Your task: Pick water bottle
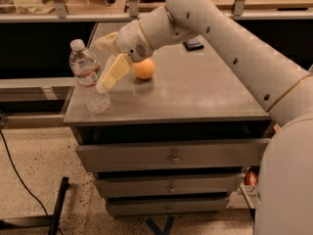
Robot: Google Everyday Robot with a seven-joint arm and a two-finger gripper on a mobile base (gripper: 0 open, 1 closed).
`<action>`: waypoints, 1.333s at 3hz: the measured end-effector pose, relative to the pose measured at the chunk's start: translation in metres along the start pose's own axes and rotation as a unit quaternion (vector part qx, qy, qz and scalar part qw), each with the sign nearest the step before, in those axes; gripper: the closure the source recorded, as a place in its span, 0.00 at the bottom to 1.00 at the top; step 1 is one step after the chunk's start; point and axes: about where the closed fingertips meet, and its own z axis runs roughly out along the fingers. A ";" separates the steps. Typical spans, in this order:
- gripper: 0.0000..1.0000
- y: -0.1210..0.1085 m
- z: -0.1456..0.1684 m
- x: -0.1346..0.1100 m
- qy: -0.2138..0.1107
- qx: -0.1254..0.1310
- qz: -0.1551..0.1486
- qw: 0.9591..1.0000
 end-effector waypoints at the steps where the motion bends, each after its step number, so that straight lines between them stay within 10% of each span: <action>1: 0.00 0.013 0.024 -0.002 -0.026 -0.041 0.014 0.999; 2: 0.00 0.028 0.044 0.004 -0.044 -0.075 0.039 0.995; 4: 0.41 0.038 0.065 0.007 -0.106 -0.106 0.046 0.988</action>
Offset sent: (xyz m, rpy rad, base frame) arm -0.0519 0.0427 -0.0431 0.0800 0.2503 0.1494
